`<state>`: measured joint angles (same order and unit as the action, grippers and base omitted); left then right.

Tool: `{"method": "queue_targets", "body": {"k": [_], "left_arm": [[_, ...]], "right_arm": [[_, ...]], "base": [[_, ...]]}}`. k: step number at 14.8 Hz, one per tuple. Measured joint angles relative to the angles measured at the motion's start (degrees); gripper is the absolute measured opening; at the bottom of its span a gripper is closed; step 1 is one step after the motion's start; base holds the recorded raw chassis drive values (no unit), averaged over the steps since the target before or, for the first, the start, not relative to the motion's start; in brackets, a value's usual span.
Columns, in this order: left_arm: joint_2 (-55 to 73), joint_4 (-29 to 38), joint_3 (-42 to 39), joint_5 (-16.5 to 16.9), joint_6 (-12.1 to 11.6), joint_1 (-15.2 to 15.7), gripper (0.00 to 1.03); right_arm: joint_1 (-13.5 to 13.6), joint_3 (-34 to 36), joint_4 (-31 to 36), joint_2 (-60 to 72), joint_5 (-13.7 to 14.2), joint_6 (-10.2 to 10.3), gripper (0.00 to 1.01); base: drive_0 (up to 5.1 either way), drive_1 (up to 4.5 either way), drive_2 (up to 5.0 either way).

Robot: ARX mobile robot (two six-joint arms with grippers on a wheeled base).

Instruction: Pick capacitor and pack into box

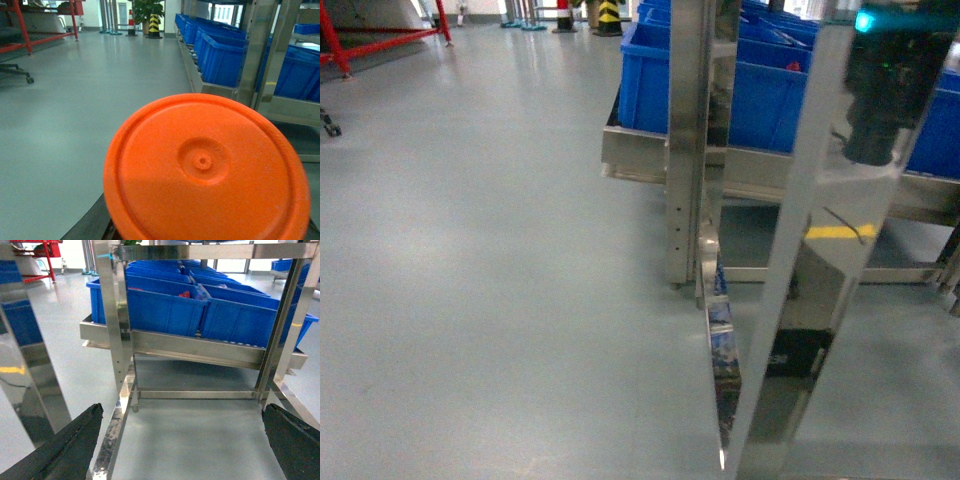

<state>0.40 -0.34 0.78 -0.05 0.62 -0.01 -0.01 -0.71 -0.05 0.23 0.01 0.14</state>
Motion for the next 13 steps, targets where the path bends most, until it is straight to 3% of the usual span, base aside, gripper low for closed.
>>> {"method": "queue_targets", "body": {"k": [13], "left_arm": [[0.0, 0.0, 0.0, -0.1, 0.0, 0.0, 0.44]], "right_arm": [[0.0, 0.0, 0.0, 0.0, 0.0, 0.0, 0.98]], "base": [[-4.9, 2.48, 2.5]]}}
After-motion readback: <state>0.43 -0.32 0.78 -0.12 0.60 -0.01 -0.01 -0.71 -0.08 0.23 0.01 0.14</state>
